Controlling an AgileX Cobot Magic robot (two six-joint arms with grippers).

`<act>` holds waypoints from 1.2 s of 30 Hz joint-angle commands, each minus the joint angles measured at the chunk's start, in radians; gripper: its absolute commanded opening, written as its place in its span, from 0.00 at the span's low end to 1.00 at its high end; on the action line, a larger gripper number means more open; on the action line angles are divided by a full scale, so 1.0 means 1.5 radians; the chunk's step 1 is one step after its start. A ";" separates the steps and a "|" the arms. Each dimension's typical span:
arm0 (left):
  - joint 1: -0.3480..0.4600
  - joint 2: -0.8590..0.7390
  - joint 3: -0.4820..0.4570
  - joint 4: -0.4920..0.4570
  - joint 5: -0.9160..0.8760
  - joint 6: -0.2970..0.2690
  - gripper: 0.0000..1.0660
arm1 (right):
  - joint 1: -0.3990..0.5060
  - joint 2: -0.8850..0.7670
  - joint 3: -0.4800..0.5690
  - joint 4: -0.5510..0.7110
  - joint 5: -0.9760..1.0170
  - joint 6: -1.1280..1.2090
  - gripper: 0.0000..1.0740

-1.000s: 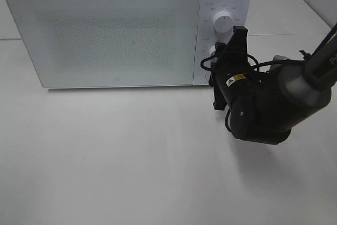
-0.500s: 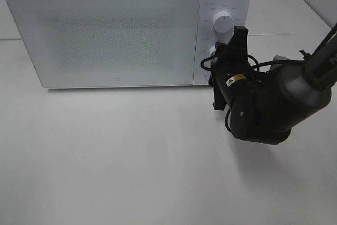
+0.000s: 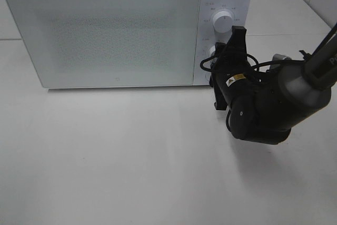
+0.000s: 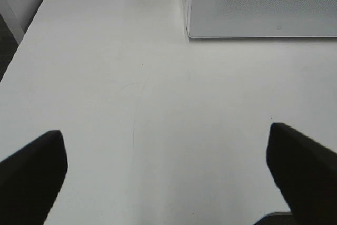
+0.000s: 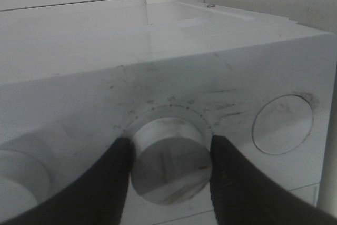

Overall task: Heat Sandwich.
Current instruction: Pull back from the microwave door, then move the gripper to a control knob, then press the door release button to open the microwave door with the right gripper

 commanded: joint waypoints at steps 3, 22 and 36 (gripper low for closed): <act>-0.003 -0.013 0.001 0.000 -0.007 -0.003 0.92 | 0.002 -0.009 -0.007 -0.006 -0.137 -0.057 0.50; -0.003 -0.013 0.001 0.000 -0.007 -0.003 0.92 | 0.003 -0.074 0.097 -0.069 -0.056 -0.153 0.71; -0.003 -0.013 0.001 0.000 -0.007 -0.003 0.92 | 0.003 -0.221 0.167 -0.179 0.211 -0.463 0.71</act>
